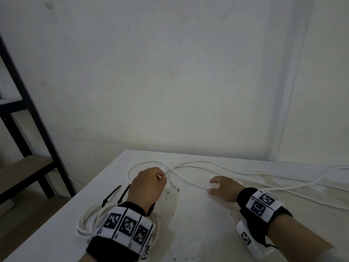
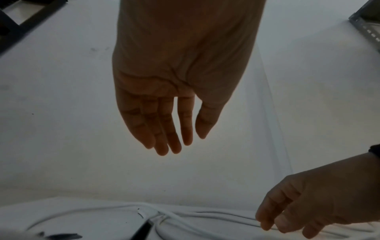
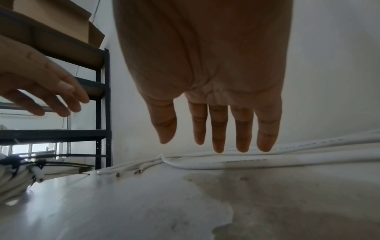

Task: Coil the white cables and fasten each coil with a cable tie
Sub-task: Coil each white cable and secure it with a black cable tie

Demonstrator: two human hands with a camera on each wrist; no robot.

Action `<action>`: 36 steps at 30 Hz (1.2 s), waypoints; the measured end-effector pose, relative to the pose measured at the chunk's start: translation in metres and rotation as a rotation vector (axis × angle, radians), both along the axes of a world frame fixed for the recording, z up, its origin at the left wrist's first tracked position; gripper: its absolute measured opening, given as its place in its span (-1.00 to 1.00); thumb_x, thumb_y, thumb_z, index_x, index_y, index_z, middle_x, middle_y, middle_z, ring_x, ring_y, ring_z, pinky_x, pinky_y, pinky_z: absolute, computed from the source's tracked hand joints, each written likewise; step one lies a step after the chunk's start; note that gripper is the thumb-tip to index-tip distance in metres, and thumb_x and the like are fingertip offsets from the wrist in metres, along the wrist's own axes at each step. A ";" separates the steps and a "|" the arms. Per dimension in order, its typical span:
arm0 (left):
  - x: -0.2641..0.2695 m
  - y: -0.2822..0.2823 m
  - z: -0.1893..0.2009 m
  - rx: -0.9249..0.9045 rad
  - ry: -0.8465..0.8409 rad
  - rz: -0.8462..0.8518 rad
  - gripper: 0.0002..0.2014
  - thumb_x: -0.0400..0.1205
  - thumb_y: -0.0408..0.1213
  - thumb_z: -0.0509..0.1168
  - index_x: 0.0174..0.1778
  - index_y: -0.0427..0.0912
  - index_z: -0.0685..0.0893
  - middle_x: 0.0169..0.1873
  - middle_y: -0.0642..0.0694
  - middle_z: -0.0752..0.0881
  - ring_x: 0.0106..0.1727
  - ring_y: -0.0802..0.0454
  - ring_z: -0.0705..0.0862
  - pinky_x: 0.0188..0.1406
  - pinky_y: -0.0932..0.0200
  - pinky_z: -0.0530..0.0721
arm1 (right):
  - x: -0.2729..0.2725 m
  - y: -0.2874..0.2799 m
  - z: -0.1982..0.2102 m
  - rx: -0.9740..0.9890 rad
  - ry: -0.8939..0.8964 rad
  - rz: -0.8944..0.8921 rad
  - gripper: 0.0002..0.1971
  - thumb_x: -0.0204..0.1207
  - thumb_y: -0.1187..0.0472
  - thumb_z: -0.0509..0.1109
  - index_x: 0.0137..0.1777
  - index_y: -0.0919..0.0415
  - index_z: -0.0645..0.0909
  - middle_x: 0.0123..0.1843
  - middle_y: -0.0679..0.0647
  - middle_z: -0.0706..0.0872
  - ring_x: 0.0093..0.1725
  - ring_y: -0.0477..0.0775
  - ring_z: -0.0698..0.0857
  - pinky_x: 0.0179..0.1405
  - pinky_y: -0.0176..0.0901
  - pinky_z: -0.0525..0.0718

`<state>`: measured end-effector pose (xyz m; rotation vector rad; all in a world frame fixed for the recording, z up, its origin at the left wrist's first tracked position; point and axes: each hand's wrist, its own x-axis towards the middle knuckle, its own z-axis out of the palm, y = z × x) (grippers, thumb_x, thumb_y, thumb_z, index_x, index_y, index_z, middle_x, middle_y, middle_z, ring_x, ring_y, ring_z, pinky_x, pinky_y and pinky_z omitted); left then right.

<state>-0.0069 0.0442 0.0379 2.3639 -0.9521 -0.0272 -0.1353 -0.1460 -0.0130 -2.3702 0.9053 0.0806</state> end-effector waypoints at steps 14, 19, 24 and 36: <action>-0.008 -0.070 -0.019 0.243 0.042 -0.180 -0.55 0.66 -0.23 0.15 0.51 -0.09 0.34 0.29 -0.17 0.61 0.30 -0.10 0.57 0.22 0.17 0.49 | 0.022 0.000 -0.001 -0.190 0.026 0.159 -0.75 0.64 0.20 0.09 0.26 0.18 0.46 0.32 0.15 0.52 0.23 0.15 0.54 0.10 -0.16 0.44; -0.012 -0.087 -0.029 0.238 0.091 -0.263 -0.27 0.67 -0.22 0.17 0.63 0.03 -0.17 0.29 -0.23 0.59 0.29 -0.07 0.57 0.19 0.18 0.47 | -0.004 -0.002 0.033 -0.148 -0.370 0.137 -0.70 0.66 0.10 0.15 0.36 0.01 0.46 0.14 0.02 0.61 0.11 0.03 0.57 0.02 -0.22 0.43; -0.015 -0.108 -0.029 -0.097 0.112 -0.199 -0.58 0.70 -0.16 0.13 0.50 -0.04 0.31 0.23 -0.19 0.64 0.30 -0.10 0.57 0.19 0.18 0.45 | -0.032 0.000 0.049 -0.189 -0.584 0.082 -0.75 0.65 0.09 0.18 0.25 0.02 0.57 -0.12 -0.21 0.62 -0.10 -0.09 0.57 -0.10 -0.30 0.44; 0.015 -0.113 -0.039 0.046 -0.111 -0.042 -0.83 0.73 -0.22 0.02 -0.05 -0.17 0.47 -0.14 -0.22 0.58 0.06 -0.23 0.62 -0.19 0.09 0.42 | -0.109 -0.029 0.079 -0.468 -0.756 -0.369 -0.80 0.60 0.24 0.19 -0.22 0.18 0.57 -0.46 0.00 0.53 -0.42 0.06 0.49 -0.41 -0.11 0.35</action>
